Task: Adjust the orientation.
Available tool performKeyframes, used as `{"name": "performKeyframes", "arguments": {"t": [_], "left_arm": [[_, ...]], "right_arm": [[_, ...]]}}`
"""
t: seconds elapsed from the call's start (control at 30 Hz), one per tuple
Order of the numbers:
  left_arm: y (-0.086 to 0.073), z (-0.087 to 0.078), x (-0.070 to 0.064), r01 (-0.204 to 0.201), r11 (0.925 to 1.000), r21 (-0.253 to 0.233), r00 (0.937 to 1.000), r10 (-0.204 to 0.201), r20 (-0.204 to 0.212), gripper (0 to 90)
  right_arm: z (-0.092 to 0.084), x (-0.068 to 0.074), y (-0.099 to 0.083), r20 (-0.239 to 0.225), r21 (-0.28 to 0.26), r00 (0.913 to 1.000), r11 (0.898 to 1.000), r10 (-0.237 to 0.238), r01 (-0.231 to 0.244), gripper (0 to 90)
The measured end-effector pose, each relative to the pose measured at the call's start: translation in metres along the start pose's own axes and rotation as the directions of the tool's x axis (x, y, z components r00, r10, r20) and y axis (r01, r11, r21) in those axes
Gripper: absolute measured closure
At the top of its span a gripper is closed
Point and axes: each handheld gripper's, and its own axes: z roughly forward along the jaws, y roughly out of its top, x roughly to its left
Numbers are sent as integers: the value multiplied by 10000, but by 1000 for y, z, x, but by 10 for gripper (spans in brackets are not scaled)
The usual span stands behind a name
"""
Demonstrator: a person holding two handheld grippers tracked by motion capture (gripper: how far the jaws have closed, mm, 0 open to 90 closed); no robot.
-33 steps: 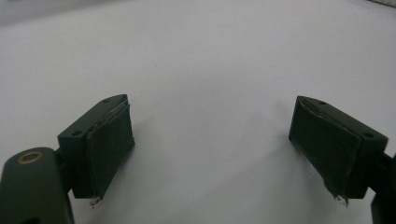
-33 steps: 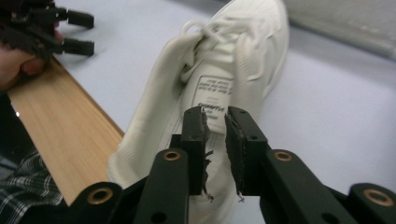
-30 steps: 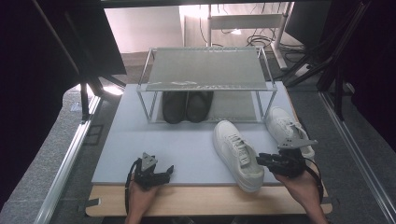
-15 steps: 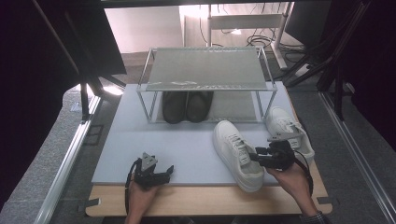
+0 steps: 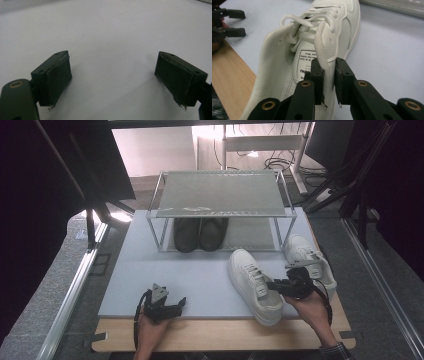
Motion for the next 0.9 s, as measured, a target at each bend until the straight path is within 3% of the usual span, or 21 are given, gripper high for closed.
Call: {"name": "performKeyframes", "arguments": {"t": [0.23, 0.43, 0.6, 0.77, 0.9], "left_arm": [[0, 0, 0, -4, 10000, 2, 10000, 4, 0, 132], [0, 0, 0, 0, 10000, 1, 10000, 0, 0, 132], [0, 0, 0, -4, 10000, 3, 10000, 4, 0, 132], [0, 0, 0, -4, 10000, 4, 10000, 4, -2, 132], [0, 0, 0, 2, 10000, 4, 10000, -2, -2, 132]], "right_arm": [[-1, -8, -2, -680, -236, 9933, 9952, 933, -951, 791], [-3, -12, 0, -1121, -375, 9780, 9828, 1758, -1809, 801], [-5, -13, 1, -1384, -402, 9692, 9766, 2039, -2112, 805], [-5, -13, 1, -1847, -316, 9514, 9660, 2465, -2564, 808], [-5, -11, 3, -2124, -481, 9434, 9616, 2545, -2702, 811]]}}
